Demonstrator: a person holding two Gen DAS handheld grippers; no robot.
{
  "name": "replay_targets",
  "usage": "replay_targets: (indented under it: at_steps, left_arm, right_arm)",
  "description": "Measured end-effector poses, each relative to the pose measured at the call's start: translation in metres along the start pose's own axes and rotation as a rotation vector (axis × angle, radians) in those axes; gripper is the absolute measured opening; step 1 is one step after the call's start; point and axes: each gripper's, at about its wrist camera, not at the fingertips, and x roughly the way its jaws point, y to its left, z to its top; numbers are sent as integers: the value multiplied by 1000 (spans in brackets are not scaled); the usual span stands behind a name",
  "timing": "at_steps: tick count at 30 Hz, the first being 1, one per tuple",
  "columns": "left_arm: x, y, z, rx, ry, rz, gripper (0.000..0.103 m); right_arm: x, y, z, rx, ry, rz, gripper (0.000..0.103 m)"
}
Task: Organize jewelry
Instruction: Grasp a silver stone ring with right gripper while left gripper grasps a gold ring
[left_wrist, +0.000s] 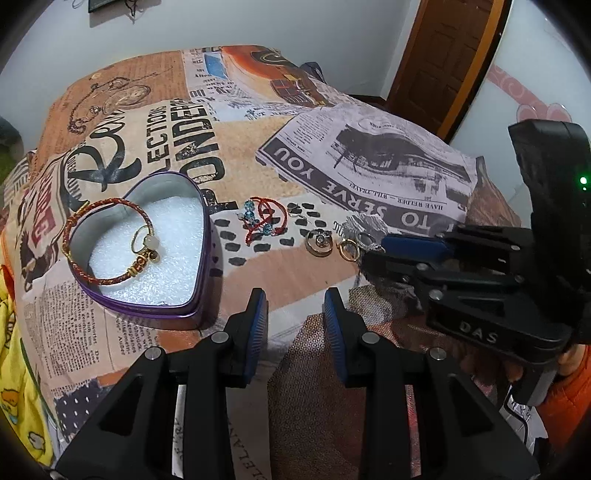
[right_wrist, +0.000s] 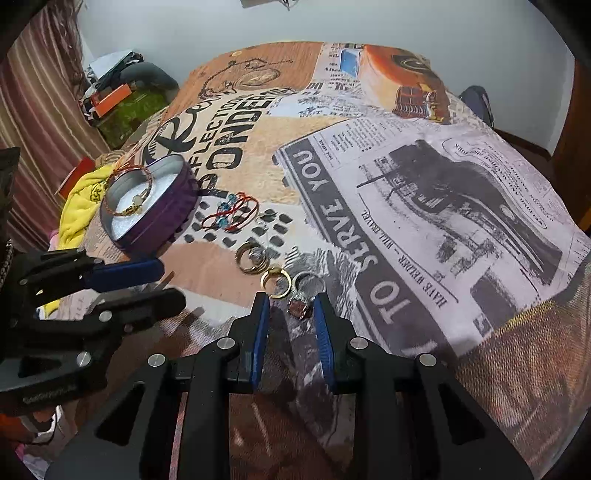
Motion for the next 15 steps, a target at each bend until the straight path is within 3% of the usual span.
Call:
replay_targets:
  at_steps: [6, 12, 15]
  left_arm:
    - [12, -4, 5, 18, 10, -7, 32]
    - [21, -9, 15, 32, 14, -10, 32]
    - [22, -11, 18, 26, 22, -45, 32]
  right_arm:
    - [4, 6, -2, -51, -1, -38, 15]
    - [-3, -1, 0, -16, -28, -24, 15]
    - [-14, -8, 0, 11, -60, -29, 15]
